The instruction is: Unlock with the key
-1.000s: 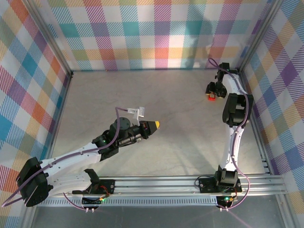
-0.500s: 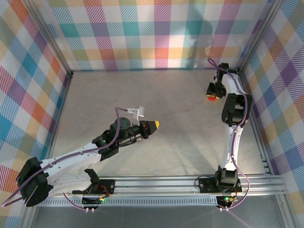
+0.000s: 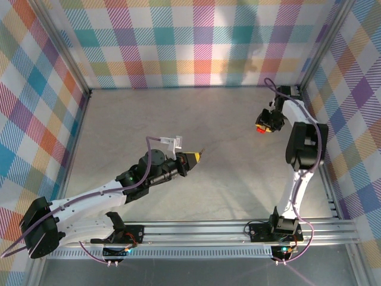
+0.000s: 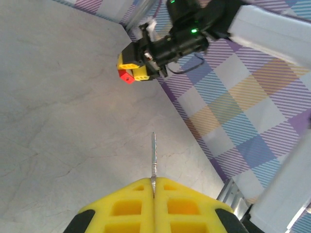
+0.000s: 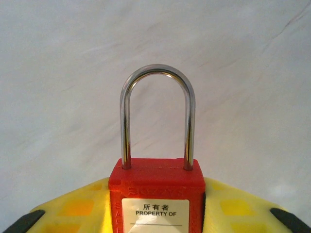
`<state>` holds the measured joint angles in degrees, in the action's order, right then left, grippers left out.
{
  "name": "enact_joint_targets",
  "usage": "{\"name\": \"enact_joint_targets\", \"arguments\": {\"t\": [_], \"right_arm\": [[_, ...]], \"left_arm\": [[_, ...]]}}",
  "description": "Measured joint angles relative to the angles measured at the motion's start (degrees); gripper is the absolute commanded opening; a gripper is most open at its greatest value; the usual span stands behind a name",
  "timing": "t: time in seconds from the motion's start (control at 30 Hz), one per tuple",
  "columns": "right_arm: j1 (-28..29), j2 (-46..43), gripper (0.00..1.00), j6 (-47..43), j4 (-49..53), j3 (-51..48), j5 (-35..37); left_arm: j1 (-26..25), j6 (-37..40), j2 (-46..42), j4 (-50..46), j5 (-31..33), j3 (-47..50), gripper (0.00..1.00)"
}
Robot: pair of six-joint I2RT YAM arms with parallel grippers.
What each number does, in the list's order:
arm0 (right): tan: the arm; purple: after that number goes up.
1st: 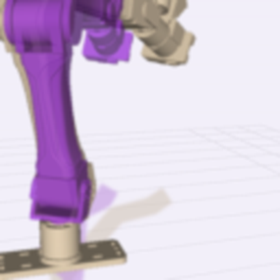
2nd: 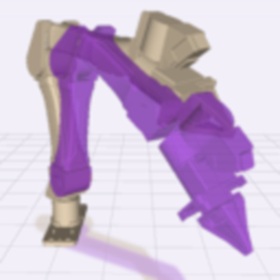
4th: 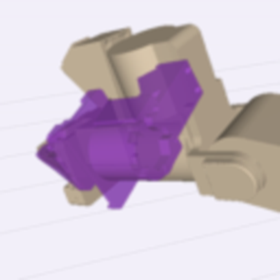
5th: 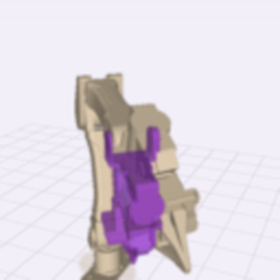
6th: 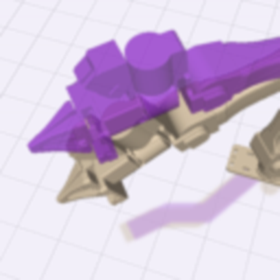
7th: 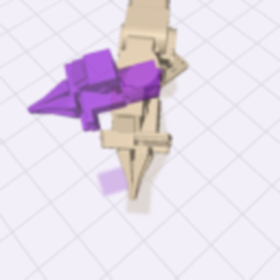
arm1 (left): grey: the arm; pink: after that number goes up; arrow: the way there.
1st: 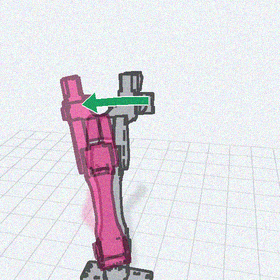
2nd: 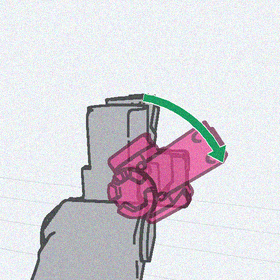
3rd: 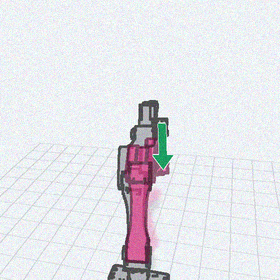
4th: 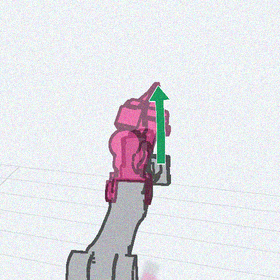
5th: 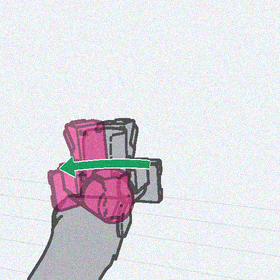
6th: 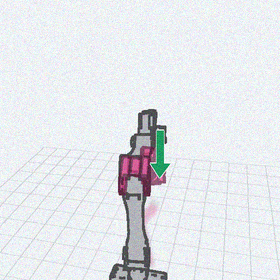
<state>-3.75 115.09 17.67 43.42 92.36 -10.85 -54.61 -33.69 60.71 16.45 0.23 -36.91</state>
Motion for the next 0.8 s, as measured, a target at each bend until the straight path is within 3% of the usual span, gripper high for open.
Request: {"name": "enact_joint_targets", "arguments": {"t": [0.17, 0.3, 0.53, 0.8], "right_arm": [[10.19, -22.60, 0.08, 11.45, -11.45, -13.49, -6.93], [20.20, -32.96, 0.08, 20.48, -18.82, -18.88, -9.20], [29.42, -37.62, 0.07, 31.43, -22.80, -24.55, -6.84], [34.25, -40.68, 0.06, 35.71, -22.84, -26.38, -3.98]], "left_arm": [[-5.73, 5.42, 0.07, 0.15, 9.14, 0.00, 0.00], [-8.63, 8.72, 0.76, 1.29, 16.98, 0.00, 0.00], [-13.55, 15.21, 4.39, 4.70, 29.94, -0.02, 0.00], [-13.90, 18.62, 6.54, 6.62, 36.52, -0.39, 0.00]]}}
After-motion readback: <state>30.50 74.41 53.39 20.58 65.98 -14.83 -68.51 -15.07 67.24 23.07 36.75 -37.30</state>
